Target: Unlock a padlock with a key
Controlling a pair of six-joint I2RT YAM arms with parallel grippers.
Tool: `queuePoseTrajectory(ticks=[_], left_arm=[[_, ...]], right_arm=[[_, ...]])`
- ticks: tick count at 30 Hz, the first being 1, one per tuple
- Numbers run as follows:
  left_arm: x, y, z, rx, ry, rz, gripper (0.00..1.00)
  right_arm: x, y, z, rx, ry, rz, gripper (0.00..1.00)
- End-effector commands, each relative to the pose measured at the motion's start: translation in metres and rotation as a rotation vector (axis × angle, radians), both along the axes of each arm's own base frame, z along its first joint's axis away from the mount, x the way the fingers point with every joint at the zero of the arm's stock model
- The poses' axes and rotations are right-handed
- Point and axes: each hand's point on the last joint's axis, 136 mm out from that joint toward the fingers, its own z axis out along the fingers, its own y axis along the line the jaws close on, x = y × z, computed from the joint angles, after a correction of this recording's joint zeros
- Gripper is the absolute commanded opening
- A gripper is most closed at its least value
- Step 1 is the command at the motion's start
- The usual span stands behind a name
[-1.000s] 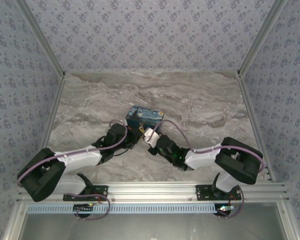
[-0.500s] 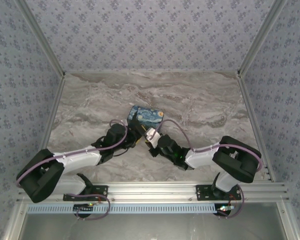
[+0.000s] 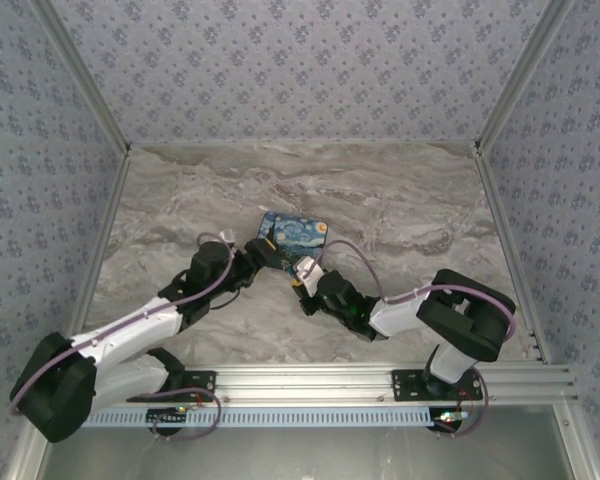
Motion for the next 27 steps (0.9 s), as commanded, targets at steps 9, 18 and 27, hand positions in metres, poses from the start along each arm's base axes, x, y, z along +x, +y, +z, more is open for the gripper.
queuePoseTrajectory(ticks=[9,18,27], left_arm=[[0.032,0.004,0.098,0.013,-0.413,0.036,0.83],[0.048,0.024,0.081,0.396,-0.415,-0.078,0.84],[0.069,0.044,0.087,0.309,-0.526,0.027,0.84]], right_arm=[[0.003,0.001,0.002,0.046,0.016,-0.02,0.0],[0.0,0.001,0.003,0.067,0.028,-0.024,0.0],[-0.002,0.001,-0.001,0.068,0.036,-0.031,0.0]])
